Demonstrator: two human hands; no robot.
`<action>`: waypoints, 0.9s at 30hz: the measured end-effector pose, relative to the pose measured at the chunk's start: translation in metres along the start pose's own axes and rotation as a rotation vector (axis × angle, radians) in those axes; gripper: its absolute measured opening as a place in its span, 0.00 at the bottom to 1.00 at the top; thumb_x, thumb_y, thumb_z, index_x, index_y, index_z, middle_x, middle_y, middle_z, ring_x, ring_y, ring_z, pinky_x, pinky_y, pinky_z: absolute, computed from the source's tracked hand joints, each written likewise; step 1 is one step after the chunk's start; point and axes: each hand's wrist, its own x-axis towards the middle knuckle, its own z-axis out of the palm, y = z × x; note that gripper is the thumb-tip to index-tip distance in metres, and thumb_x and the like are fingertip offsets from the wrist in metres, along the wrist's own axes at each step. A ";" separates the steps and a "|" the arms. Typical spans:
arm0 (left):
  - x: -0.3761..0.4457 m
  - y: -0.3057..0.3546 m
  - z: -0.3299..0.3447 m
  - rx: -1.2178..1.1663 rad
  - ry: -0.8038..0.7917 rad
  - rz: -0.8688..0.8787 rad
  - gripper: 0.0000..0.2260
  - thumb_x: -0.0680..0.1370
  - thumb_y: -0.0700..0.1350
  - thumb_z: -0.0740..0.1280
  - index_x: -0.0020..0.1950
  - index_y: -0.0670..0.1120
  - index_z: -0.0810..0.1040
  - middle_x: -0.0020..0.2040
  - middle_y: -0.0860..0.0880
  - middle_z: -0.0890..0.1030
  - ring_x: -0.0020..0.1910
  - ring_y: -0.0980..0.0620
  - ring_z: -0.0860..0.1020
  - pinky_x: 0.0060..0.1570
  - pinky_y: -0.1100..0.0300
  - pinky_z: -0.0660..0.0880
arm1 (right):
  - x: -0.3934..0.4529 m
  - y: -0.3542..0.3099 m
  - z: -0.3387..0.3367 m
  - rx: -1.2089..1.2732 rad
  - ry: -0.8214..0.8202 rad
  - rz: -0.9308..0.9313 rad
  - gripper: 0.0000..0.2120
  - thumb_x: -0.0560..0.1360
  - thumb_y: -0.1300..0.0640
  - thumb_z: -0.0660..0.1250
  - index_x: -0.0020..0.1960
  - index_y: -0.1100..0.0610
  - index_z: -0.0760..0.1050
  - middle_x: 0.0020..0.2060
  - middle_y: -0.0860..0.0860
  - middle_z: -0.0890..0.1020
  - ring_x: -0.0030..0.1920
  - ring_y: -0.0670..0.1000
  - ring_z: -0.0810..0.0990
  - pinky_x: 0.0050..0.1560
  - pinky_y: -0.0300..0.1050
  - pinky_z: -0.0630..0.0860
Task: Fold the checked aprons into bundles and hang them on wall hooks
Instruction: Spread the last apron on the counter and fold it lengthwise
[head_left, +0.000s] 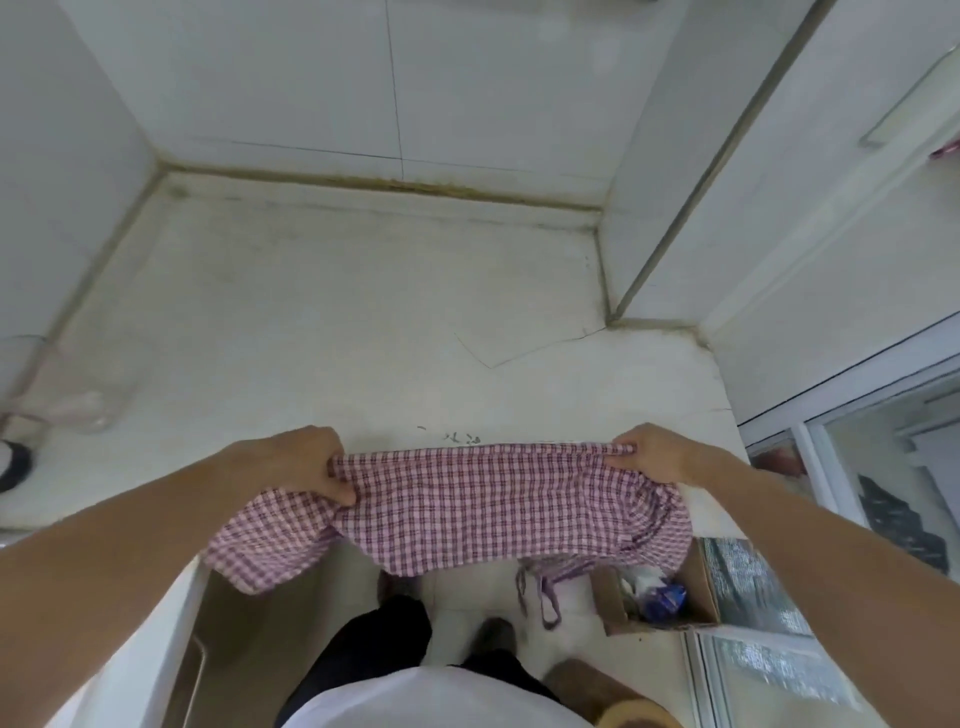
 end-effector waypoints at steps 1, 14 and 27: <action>0.001 -0.010 -0.007 0.018 -0.029 -0.002 0.17 0.68 0.62 0.77 0.43 0.49 0.83 0.39 0.55 0.84 0.37 0.57 0.81 0.40 0.61 0.78 | 0.009 -0.006 -0.005 -0.010 0.010 0.015 0.21 0.79 0.46 0.66 0.53 0.65 0.81 0.49 0.61 0.84 0.43 0.55 0.81 0.48 0.46 0.76; 0.049 -0.127 -0.076 0.339 0.345 -0.301 0.16 0.79 0.58 0.65 0.58 0.48 0.72 0.55 0.48 0.78 0.55 0.48 0.74 0.64 0.48 0.66 | 0.101 -0.063 0.006 -0.176 0.225 0.254 0.15 0.82 0.52 0.61 0.47 0.62 0.78 0.43 0.56 0.81 0.44 0.55 0.79 0.46 0.45 0.73; 0.070 -0.104 0.003 -0.016 0.389 -0.411 0.34 0.79 0.68 0.39 0.76 0.54 0.27 0.77 0.44 0.28 0.76 0.38 0.30 0.69 0.28 0.37 | 0.127 -0.087 0.025 -0.025 0.541 0.370 0.12 0.79 0.48 0.66 0.50 0.58 0.76 0.42 0.54 0.79 0.43 0.55 0.75 0.45 0.47 0.73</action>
